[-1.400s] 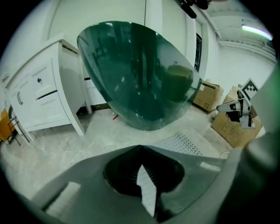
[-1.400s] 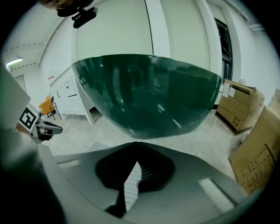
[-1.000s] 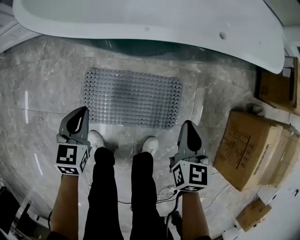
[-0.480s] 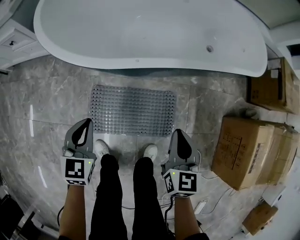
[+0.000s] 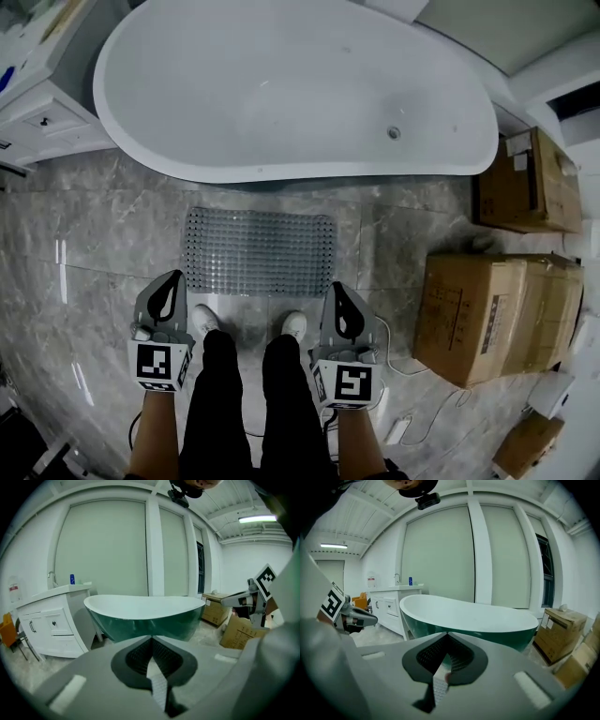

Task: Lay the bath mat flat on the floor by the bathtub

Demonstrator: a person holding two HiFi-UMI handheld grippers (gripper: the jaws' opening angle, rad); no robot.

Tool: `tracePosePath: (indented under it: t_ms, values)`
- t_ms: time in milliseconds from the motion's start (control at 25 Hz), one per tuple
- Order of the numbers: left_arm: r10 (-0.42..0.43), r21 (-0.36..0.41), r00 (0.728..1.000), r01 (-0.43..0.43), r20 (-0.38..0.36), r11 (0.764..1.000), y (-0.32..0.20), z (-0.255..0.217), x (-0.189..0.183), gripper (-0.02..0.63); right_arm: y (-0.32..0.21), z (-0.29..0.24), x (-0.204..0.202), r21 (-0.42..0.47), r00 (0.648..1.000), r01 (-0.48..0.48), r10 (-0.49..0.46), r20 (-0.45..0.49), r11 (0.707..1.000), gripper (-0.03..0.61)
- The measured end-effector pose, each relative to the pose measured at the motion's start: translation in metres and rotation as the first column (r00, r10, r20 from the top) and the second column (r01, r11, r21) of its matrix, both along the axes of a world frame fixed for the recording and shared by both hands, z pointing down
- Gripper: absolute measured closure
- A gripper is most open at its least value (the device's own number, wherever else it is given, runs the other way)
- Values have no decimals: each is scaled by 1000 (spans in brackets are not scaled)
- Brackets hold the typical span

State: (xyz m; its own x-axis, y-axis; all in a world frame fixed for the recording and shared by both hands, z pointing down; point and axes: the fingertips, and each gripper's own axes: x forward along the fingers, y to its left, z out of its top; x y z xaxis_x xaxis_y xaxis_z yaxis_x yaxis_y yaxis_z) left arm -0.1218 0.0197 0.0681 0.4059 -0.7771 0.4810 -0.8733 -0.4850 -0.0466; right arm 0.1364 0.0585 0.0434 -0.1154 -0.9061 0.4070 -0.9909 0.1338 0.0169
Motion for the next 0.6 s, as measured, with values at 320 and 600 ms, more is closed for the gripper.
tracePosePath:
  t_ms: [320,600]
  values:
    - [67,69,998,-67,13,995,10,-64,26,612,10,-62,-6,59,1000,21,-21,-13,998,552]
    - [49,90,998,-46,-32,995,15,-107,27,612,9,-107,-21,79,997,64,-67,36,995,552]
